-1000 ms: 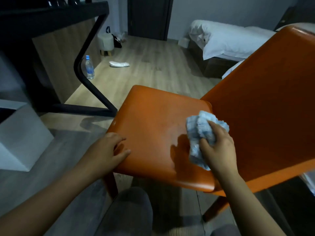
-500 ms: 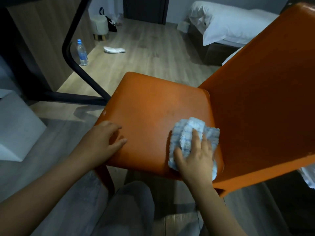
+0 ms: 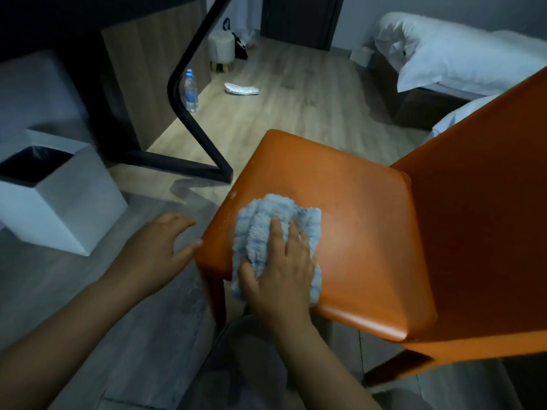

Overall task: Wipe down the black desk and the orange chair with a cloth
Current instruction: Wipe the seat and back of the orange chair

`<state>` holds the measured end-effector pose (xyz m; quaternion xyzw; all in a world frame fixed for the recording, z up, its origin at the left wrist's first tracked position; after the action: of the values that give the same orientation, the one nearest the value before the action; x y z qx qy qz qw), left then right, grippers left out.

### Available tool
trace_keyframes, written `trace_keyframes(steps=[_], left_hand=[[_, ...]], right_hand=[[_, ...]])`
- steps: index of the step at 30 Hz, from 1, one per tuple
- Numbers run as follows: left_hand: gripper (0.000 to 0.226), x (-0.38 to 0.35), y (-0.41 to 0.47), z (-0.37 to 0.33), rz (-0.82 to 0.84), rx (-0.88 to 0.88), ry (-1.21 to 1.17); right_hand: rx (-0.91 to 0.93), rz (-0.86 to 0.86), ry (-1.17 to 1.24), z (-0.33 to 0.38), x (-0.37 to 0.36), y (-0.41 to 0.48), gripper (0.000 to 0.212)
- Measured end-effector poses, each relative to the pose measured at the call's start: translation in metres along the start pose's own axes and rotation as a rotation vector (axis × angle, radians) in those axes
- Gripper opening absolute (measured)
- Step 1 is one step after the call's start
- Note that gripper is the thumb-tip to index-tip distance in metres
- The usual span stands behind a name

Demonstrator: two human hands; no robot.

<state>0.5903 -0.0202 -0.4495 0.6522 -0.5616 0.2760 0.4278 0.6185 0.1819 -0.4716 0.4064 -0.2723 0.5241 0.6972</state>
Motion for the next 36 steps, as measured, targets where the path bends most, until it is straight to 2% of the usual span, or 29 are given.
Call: trace_keyframes(steps=[8,12,17,20,22,25,28,30,32,36], left_hand=[[0.047,0.021,-0.023,0.040,-0.059,0.169,-0.033],[0.048,0.028,-0.026,0.053,-0.044,0.228,-0.051],[0.049,0.028,-0.007,0.046,-0.106,0.227,-0.124],[0.049,0.025,0.004,0.026,-0.231,0.166,-0.254],[0.060,0.024,0.009,0.007,-0.254,0.099,-0.329],[0.087,0.011,0.015,-0.020,-0.050,0.017,-0.274],[0.111,-0.008,0.024,-0.039,0.178,0.081,-0.157],[0.118,-0.020,0.029,-0.044,0.229,0.108,-0.103],[0.102,-0.028,0.034,-0.045,0.214,0.102,-0.067],[0.041,-0.025,0.053,-0.043,0.129,0.025,-0.098]], right_hand=[[0.183,0.094,0.043,0.051,-0.029,0.022,0.077],[0.198,0.134,0.194,0.053,-0.022,0.043,0.067],[0.300,0.306,0.269,0.041,0.008,0.060,0.076],[0.267,0.216,0.333,0.020,0.034,0.074,0.066],[0.263,0.122,0.242,-0.001,0.047,0.088,0.052],[0.208,0.129,0.072,-0.035,0.045,0.108,0.047],[0.208,0.155,-0.058,-0.057,0.029,0.128,0.046],[0.216,0.151,-0.126,-0.069,0.018,0.142,0.047],[0.196,0.148,-0.174,-0.077,0.010,0.155,0.050],[0.188,0.146,-0.239,-0.084,-0.002,0.184,0.054]])
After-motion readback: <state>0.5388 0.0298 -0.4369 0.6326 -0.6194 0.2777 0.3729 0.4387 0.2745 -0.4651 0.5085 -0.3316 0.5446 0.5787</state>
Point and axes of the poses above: each hand's wrist, its own y-axis towards the middle knuckle, its own x-axis out of the back of the hand, z = x × y, the point moved 1 cm from there along y, towards the middle knuckle, and after that the axes turned 8 degrees about -z, right-handed, at the moved point
